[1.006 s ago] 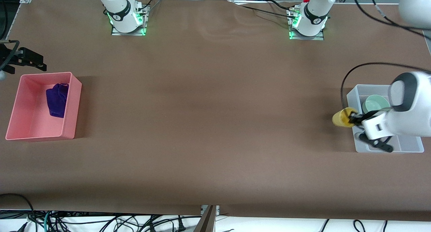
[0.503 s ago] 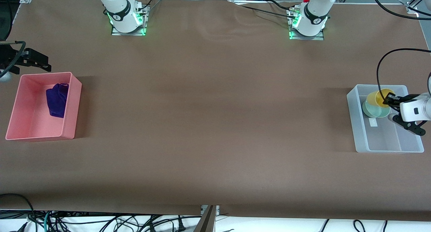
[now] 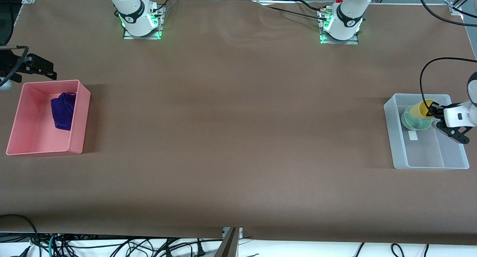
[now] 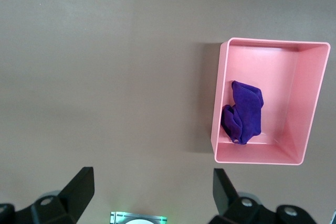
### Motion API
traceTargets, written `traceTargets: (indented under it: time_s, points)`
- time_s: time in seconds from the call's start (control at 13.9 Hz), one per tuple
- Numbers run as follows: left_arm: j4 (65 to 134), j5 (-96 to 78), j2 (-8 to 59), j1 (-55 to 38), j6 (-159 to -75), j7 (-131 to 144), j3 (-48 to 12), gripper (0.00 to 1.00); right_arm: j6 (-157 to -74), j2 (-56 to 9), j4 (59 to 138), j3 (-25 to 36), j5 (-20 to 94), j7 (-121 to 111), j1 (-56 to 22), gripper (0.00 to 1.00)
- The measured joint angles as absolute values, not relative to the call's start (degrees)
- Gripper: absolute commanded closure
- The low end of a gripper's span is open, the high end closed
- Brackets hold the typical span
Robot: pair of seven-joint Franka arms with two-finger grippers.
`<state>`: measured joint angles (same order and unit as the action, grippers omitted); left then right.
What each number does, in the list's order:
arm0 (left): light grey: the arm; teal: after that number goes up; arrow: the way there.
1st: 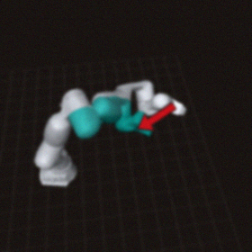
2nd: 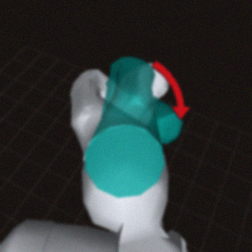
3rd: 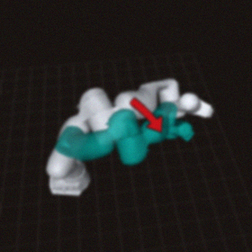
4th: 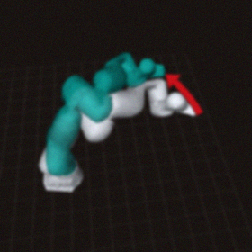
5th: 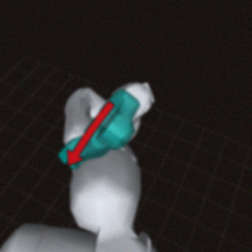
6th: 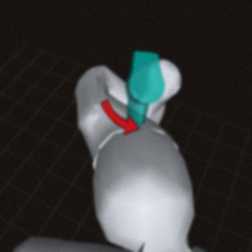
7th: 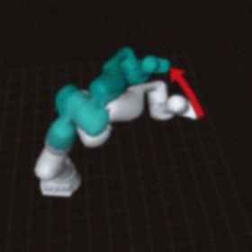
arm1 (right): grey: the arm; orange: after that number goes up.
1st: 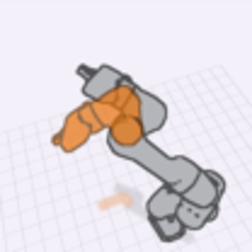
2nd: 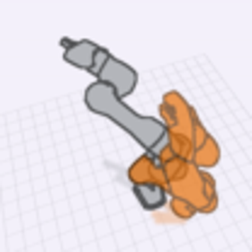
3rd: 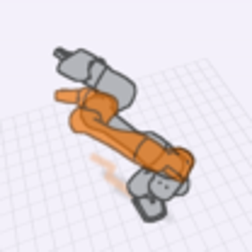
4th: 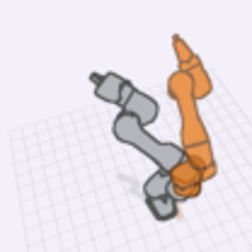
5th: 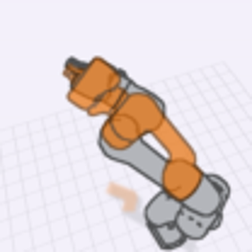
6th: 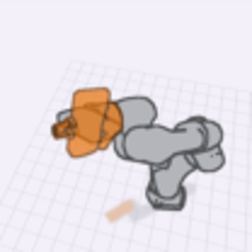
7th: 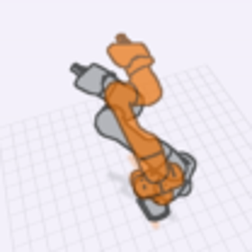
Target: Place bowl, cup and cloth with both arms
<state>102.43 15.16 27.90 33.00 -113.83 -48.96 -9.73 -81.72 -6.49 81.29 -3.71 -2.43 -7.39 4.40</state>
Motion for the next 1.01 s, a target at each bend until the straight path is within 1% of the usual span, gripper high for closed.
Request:
traceTargets:
  time_s: [0.07,0.22,0.72,0.79,0.93,1.01]
  points:
    - [104.70,15.16,27.91,33.97,-117.02,-49.67,-9.73,1.00,-81.73,-6.50,81.29,-3.71,-2.43,-7.39,4.40,0.00]
    - [106.74,15.16,27.90,34.84,-119.90,-50.40,-9.74,1.00,-81.74,-6.50,81.29,-3.89,-2.43,-7.39,4.38,0.00]
    - [106.81,15.16,27.59,34.83,-122.37,-50.90,-10.02,1.00,-81.74,-6.50,81.29,-4.33,-2.44,-7.39,4.38,0.00]
    - [106.80,15.16,27.59,34.83,-122.48,-50.92,-10.02,0.83,-81.74,-6.50,81.29,-4.33,-2.44,-7.39,4.38,0.00]
    - [106.81,15.16,27.59,34.83,-122.50,-51.05,-10.02,0.00,-81.74,-6.50,81.29,-4.33,-2.44,-7.39,4.38,0.00]
    - [106.79,15.16,27.57,34.83,-122.51,-51.14,-10.03,0.00,-81.74,-6.50,81.29,-4.33,-2.44,-7.39,4.38,0.00]
